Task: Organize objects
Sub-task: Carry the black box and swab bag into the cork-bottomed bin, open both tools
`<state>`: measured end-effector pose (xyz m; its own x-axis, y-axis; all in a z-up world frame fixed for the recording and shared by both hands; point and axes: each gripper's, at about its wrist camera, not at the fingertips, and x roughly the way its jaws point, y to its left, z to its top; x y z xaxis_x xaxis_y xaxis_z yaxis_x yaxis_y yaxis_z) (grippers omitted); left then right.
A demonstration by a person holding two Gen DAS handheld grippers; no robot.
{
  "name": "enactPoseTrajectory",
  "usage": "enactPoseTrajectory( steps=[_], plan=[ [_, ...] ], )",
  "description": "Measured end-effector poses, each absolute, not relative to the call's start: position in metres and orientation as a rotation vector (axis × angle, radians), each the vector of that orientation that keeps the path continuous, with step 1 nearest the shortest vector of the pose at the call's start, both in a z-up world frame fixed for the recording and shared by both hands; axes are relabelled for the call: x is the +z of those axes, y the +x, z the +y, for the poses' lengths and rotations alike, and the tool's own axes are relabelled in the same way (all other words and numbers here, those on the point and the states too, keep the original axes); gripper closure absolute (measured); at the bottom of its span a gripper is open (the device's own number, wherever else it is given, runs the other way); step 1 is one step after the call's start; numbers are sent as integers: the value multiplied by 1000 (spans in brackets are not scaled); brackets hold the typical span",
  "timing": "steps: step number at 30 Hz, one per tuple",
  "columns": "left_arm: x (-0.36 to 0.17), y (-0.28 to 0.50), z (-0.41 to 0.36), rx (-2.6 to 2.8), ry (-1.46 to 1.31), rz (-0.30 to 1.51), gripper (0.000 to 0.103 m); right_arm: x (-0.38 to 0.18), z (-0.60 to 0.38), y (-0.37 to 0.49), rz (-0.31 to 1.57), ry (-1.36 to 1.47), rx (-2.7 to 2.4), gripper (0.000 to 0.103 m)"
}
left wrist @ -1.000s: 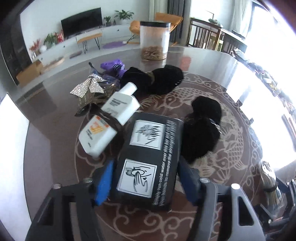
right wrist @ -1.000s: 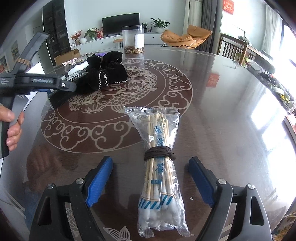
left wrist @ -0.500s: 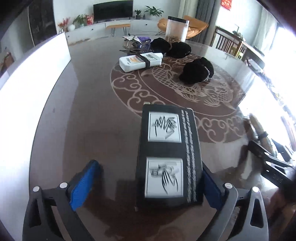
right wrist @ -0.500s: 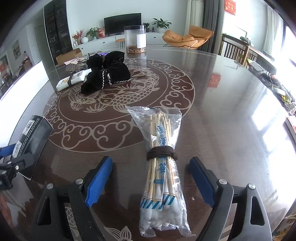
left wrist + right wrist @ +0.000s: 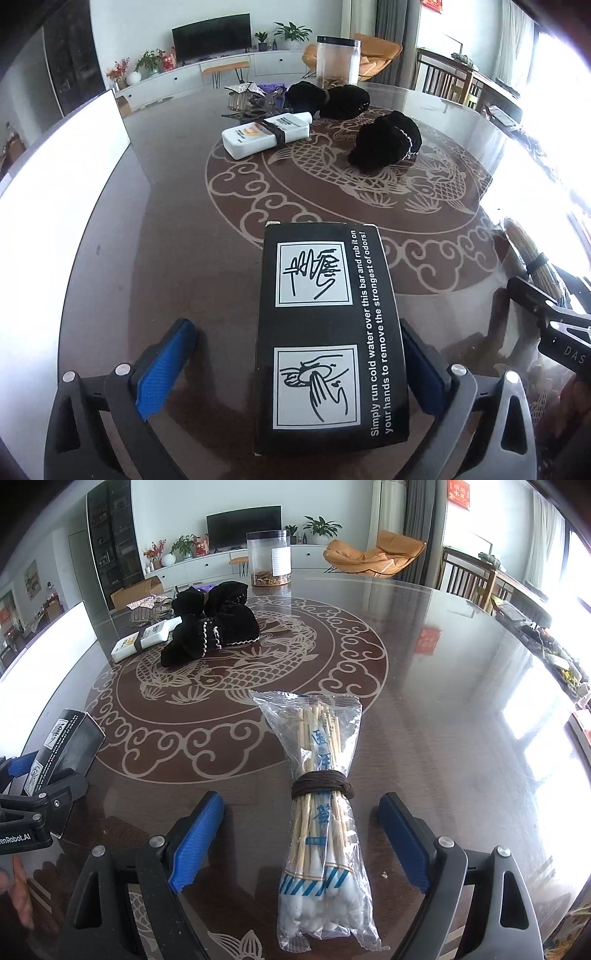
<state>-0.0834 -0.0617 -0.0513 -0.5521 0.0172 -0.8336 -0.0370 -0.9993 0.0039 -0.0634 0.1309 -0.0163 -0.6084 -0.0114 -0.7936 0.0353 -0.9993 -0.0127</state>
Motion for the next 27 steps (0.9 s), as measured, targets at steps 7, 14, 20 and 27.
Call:
enactPoseTrajectory(
  steps=[7,14,20,27],
  plan=[
    [-51,-83,-62,2741,-1472,32,0,-18,131,-64,42,1380,-2792,15],
    [-41,-77,-64,2685,-1534,53,0,-18,145,-61,-127,1318,-2722,4],
    [-35,-89,-64,2570,-1651,145,9,-17,145,-71,-103,1438,-2598,4],
    [-22,-59,-72,2597,-1521,42,45,-9,147,-78,43,1650,-2555,75]
  ],
)
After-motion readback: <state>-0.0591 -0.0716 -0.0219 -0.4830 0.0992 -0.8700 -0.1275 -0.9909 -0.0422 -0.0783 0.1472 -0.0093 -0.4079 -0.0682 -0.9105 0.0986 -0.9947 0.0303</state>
